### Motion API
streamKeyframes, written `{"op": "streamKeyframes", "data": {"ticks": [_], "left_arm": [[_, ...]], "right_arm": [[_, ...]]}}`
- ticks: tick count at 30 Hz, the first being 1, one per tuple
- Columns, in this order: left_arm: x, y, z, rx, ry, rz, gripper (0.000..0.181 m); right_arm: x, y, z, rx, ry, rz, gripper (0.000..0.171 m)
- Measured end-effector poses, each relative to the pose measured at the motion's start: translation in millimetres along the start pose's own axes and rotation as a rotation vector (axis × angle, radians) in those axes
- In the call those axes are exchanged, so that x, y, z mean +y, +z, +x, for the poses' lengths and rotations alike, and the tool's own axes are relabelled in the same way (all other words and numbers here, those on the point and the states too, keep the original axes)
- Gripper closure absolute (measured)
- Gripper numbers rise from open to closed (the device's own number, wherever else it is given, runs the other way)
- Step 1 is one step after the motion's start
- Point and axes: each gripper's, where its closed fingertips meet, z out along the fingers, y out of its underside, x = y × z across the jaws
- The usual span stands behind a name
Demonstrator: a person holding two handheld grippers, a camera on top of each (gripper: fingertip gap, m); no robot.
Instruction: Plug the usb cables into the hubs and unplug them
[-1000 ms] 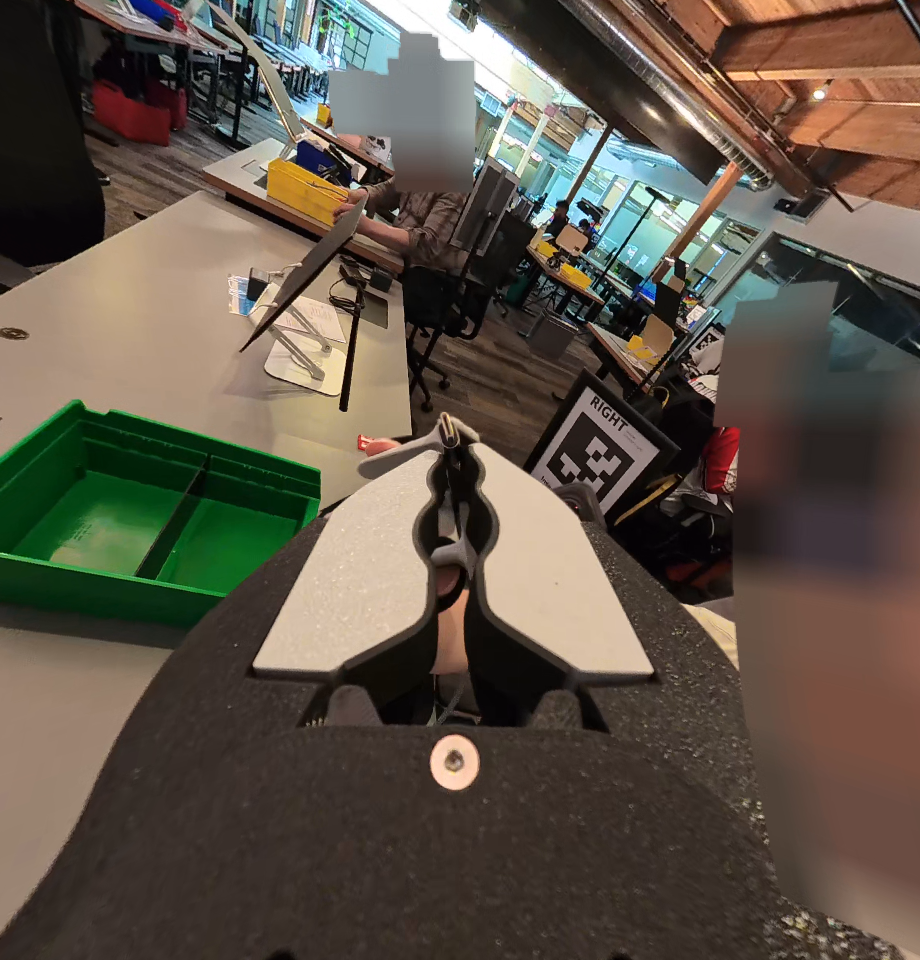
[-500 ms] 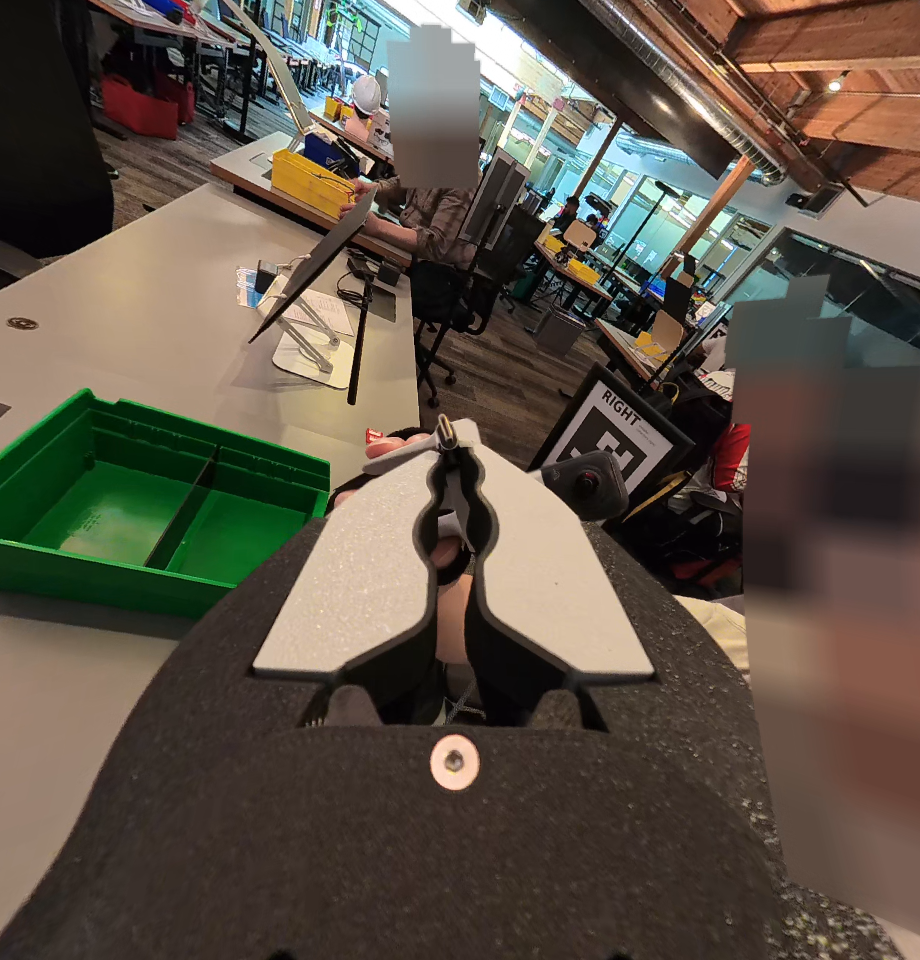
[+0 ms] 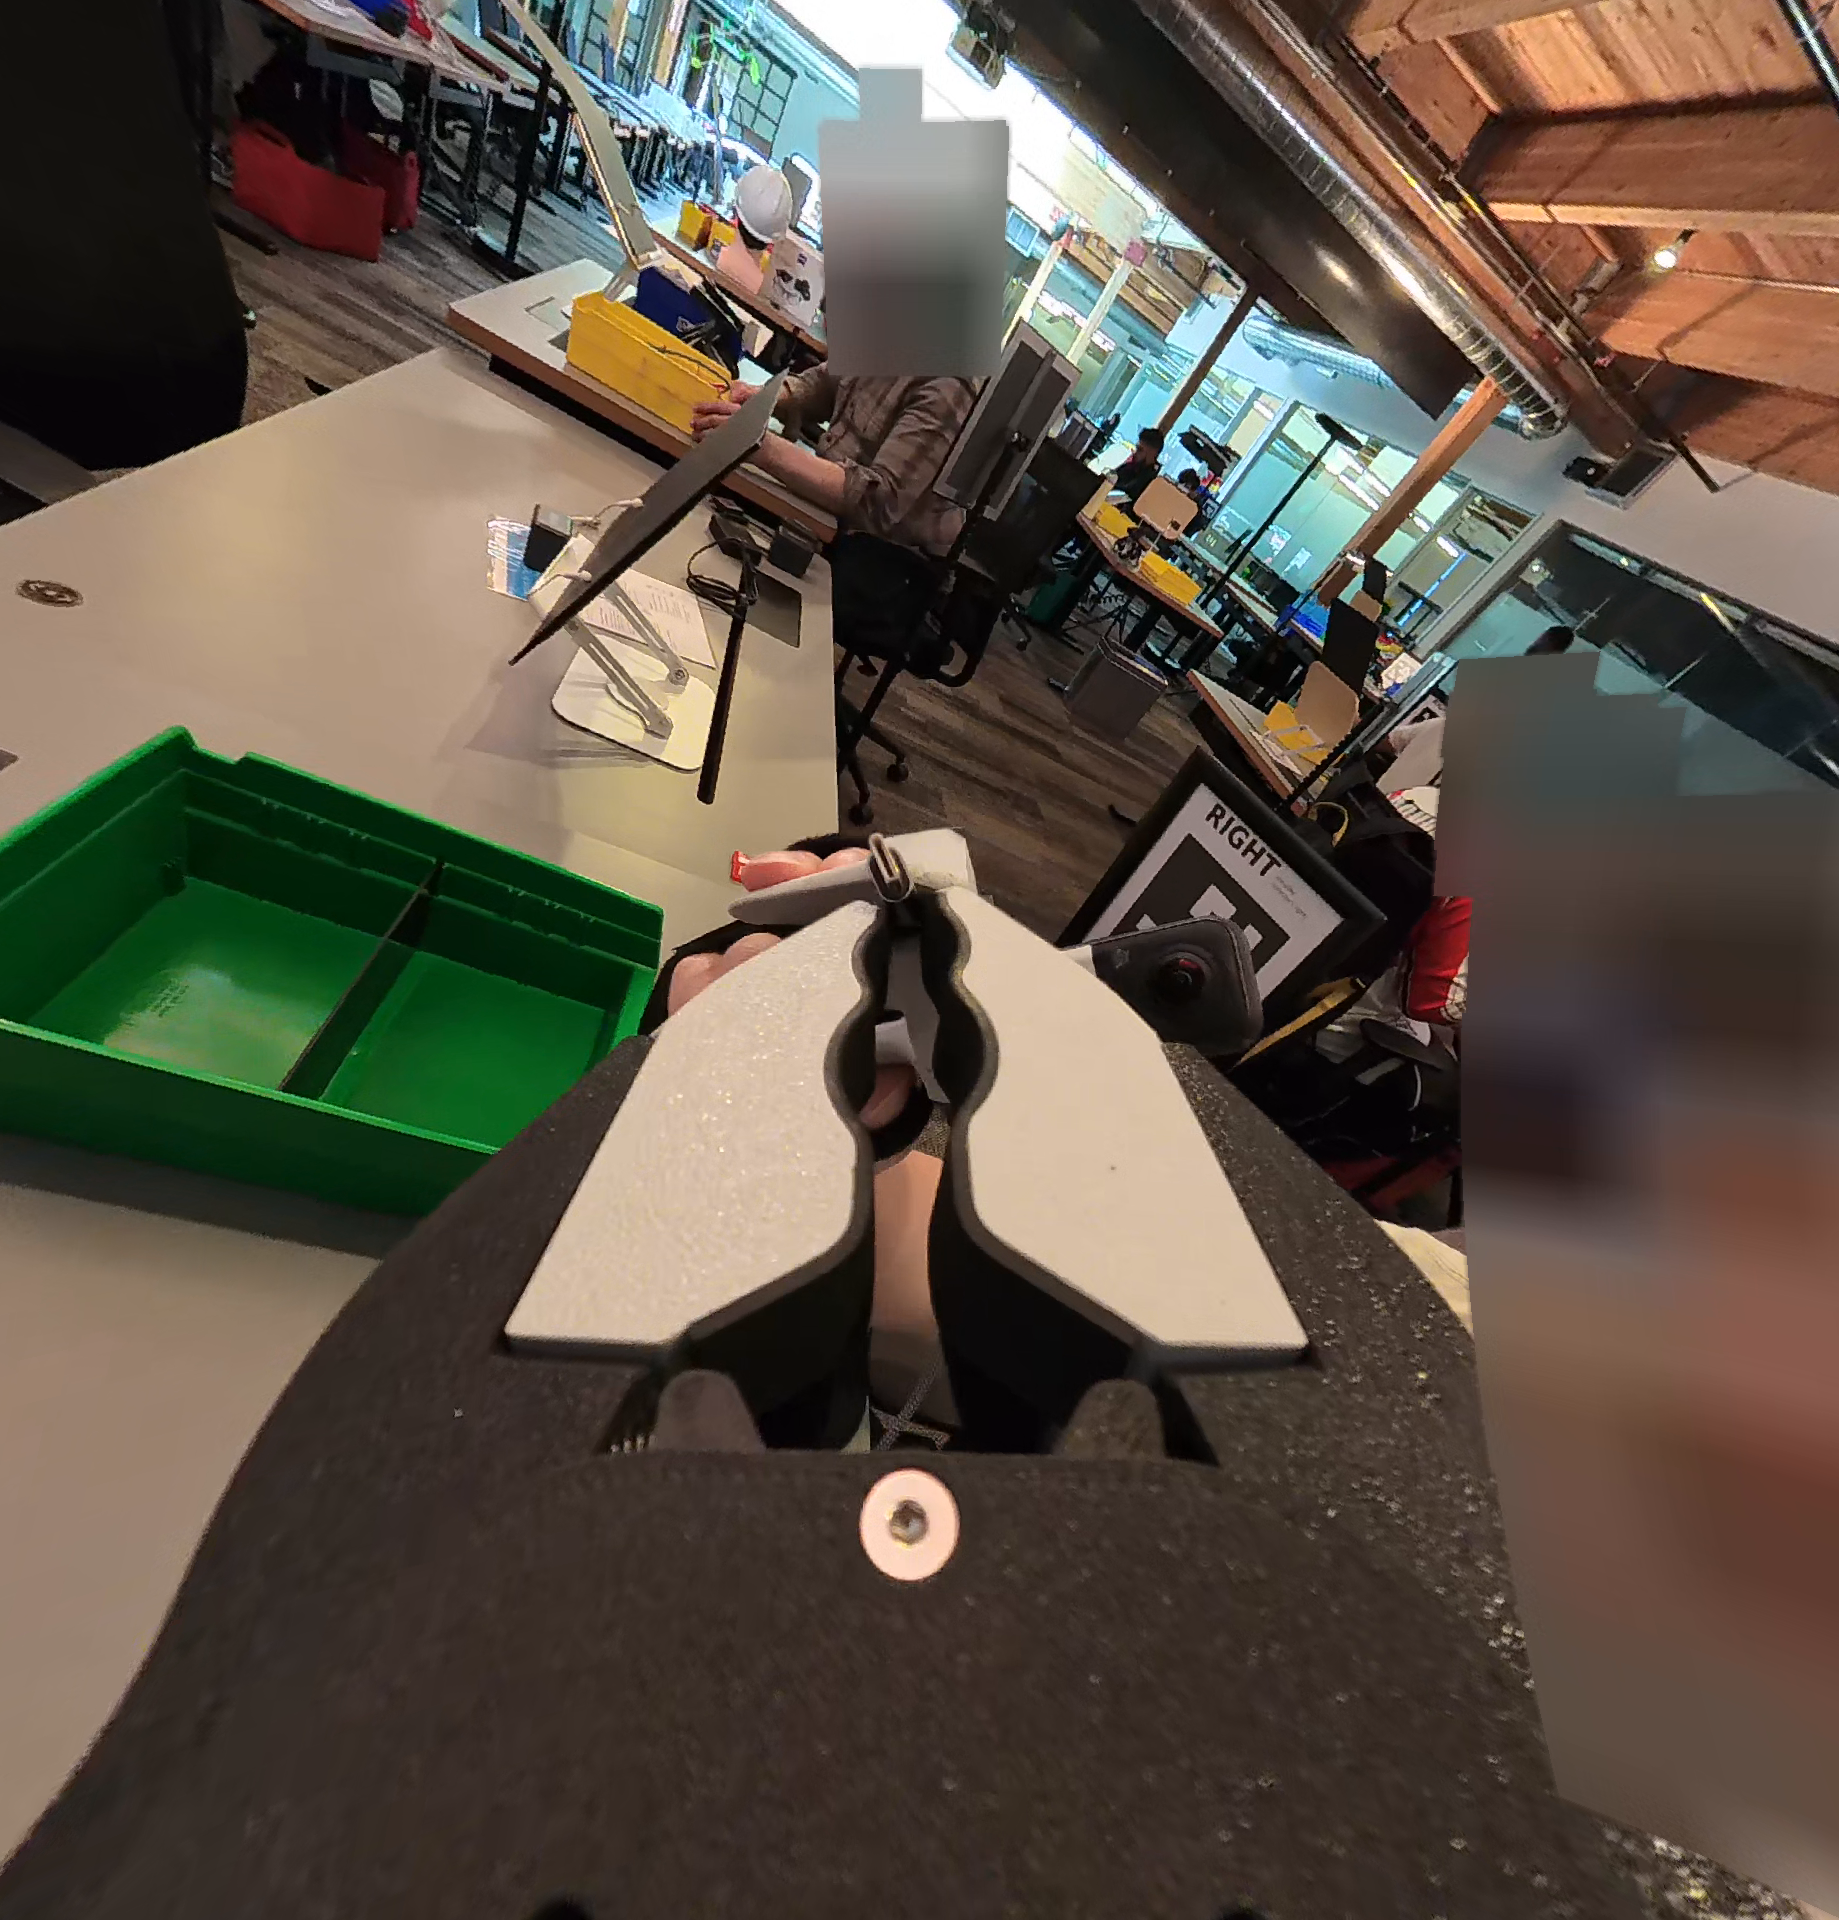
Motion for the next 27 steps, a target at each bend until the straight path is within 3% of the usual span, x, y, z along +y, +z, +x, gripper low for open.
{"op": "streamKeyframes", "data": {"ticks": [5,7,12,13,27], "left_arm": [[-4,-2,2,-0.010,0.047,0.032,0.175],[-10,-7,3,-0.007,0.044,0.059,0.167],[-1,-8,3,-0.002,0.042,-0.001,0.168],[0,-8,3,-0.005,0.046,-0.001,0.174],[-2,-6,-7,-0.034,0.054,0.053,0.175]], "right_arm": [[-2,-1,2,0.010,0.020,0.011,0.166],[-6,-3,1,-0.008,0.019,0.032,0.165],[-4,-3,-7,-0.074,-0.018,0.037,0.165],[-3,-3,-8,-0.079,-0.023,0.041,0.165],[9,-2,-4,-0.060,0.059,0.027,0.166]]}}
